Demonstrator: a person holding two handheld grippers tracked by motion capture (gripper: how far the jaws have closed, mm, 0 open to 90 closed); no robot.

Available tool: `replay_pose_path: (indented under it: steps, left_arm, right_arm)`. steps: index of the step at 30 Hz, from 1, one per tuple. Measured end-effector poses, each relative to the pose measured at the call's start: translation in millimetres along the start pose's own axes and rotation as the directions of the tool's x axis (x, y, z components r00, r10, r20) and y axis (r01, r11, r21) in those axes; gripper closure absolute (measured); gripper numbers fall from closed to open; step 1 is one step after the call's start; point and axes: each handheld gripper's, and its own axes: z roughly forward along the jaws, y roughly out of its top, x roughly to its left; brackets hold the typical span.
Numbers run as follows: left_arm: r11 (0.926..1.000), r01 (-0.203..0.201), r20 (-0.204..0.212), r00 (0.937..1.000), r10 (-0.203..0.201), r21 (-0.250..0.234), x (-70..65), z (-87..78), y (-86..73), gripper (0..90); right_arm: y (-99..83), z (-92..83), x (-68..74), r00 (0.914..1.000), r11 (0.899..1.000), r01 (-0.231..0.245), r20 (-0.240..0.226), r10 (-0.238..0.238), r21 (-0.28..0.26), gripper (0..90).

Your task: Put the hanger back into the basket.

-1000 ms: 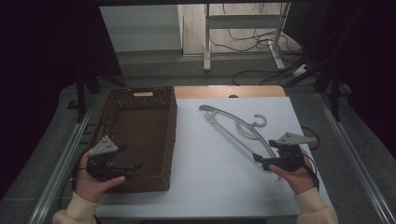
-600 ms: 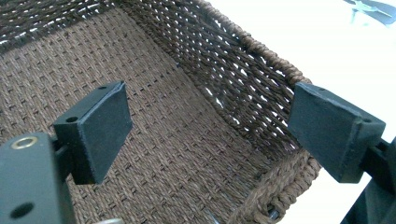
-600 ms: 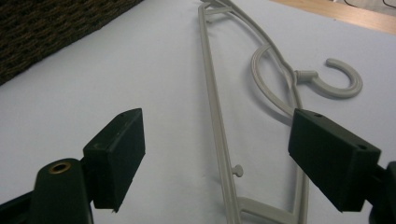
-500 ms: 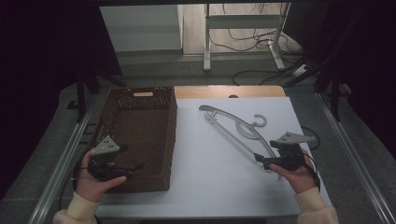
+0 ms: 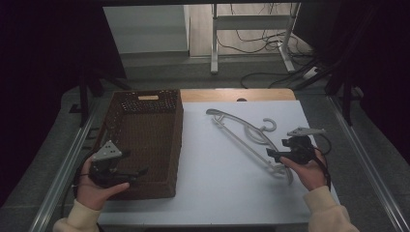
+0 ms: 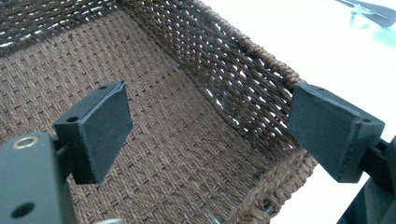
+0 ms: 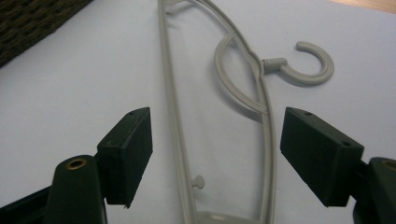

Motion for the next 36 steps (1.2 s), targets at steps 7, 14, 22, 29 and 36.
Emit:
replay_pose_path:
  steps: [7, 14, 22, 29, 36]
  left_arm:
    - [1.0000, -0.005, 0.000, 1.0000, 0.005, -0.004, -0.5, -0.1, 1.6, 14.6]
    - [1.0000, -0.002, 0.003, 1.0000, 0.002, 0.009, 0.0, 2.6, 1.7, 14.6]
    - [1.0000, -0.006, 0.001, 1.0000, 0.006, 0.007, -0.3, 1.9, 2.1, 14.7]
    - [1.0000, -0.003, 0.001, 1.0000, 0.003, 0.007, 0.7, 2.4, 1.5, 14.7]
    - [1.0000, 0.000, -0.001, 1.0000, 0.000, 0.006, 1.7, 1.7, 1.1, 14.7]
  right_arm:
    - [16.1, 24.9, -17.3, 0.9984, 0.997, -0.043, 0.038, 0.041, 0.062, 28.9]
    - [31.0, 54.5, -36.0, 0.9956, 0.989, -0.076, 0.063, 0.068, 0.128, 31.1]
    - [43.7, 84.3, -51.6, 0.9932, 0.976, -0.099, 0.079, 0.085, 0.196, 34.8]
    - [48.5, 106.2, -51.8, 0.9946, 0.961, -0.094, 0.068, 0.078, 0.262, 39.5]
    - [47.0, 122.1, -55.6, 0.9931, 0.943, -0.109, 0.076, 0.089, 0.315, 48.7]
